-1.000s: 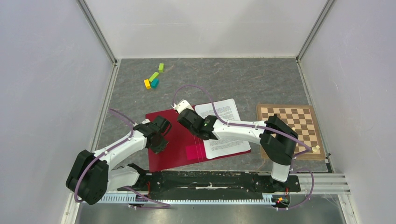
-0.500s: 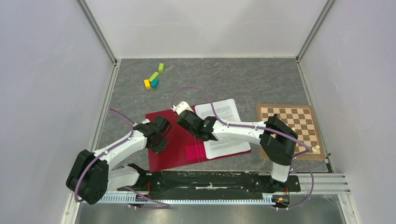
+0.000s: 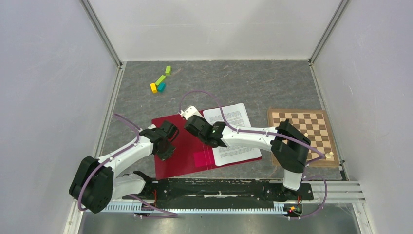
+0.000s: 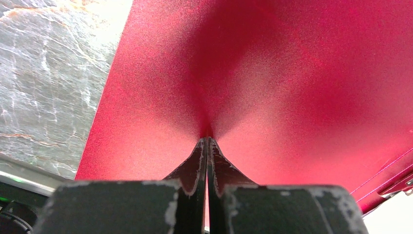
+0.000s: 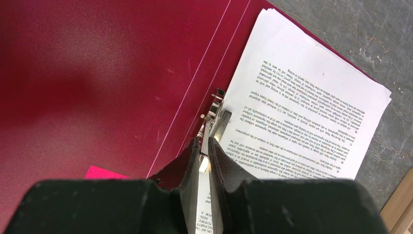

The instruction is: Put the files into the folder

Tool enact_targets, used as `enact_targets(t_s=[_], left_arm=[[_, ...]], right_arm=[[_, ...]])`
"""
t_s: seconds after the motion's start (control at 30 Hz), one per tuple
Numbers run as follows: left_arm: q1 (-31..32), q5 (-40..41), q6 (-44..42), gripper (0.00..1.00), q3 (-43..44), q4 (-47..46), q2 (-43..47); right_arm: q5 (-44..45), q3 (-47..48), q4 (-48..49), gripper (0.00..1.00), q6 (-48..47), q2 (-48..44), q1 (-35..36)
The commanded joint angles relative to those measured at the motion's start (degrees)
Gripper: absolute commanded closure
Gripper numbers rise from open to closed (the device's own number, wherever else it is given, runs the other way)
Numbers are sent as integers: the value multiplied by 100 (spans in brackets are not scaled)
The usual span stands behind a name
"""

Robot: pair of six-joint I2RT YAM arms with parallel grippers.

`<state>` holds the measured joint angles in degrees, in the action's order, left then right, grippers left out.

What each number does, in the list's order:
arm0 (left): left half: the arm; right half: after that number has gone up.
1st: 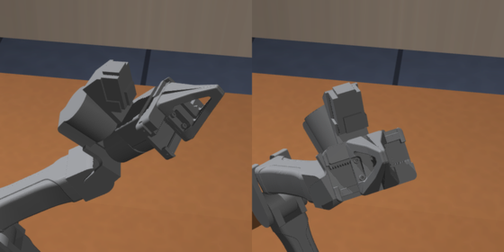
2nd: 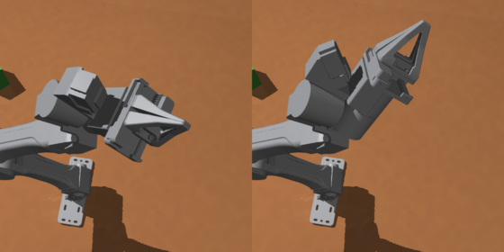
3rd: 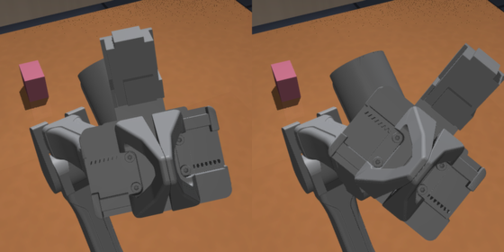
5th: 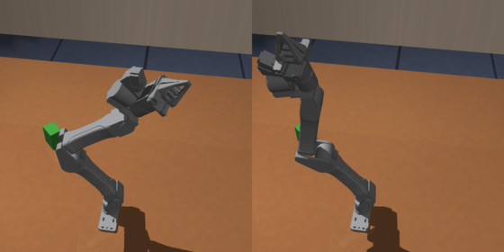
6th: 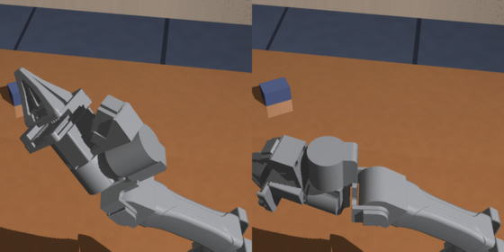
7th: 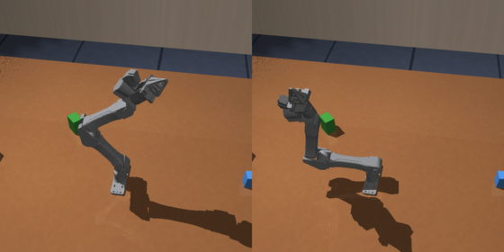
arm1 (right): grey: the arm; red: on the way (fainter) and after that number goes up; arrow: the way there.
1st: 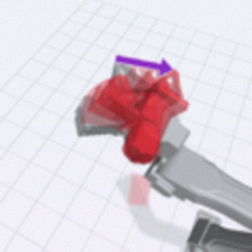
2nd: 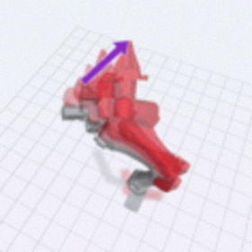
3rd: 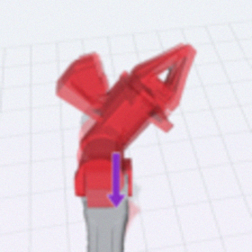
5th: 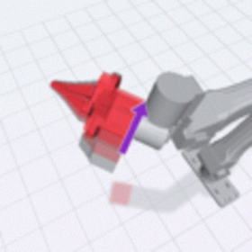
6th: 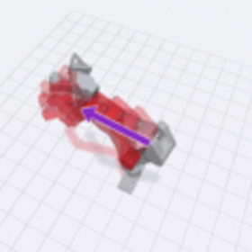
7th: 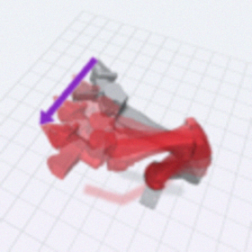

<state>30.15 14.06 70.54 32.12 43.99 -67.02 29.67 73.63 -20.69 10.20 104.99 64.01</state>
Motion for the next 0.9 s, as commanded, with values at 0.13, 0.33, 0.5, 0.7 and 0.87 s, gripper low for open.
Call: enact_targets(t_s=[0.13, 0.33, 0.5, 0.7, 0.87], left_arm=[[28, 202, 246, 98, 181, 134, 1], [32, 202, 310, 98, 149, 136, -31], [26, 167, 352, 98, 172, 193, -128], [26, 262, 446, 98, 160, 241, -70], [26, 281, 446, 98, 217, 285, -115]], right_arm=[[88, -123, 67, 87, -27, -216, 41], [131, -262, 89, 90, -3, -286, 46], [83, -428, 152, 93, 39, -377, 42], [72, -648, 211, 95, 51, -521, 39], [-3, -872, 299, 97, 102, -628, 37]])
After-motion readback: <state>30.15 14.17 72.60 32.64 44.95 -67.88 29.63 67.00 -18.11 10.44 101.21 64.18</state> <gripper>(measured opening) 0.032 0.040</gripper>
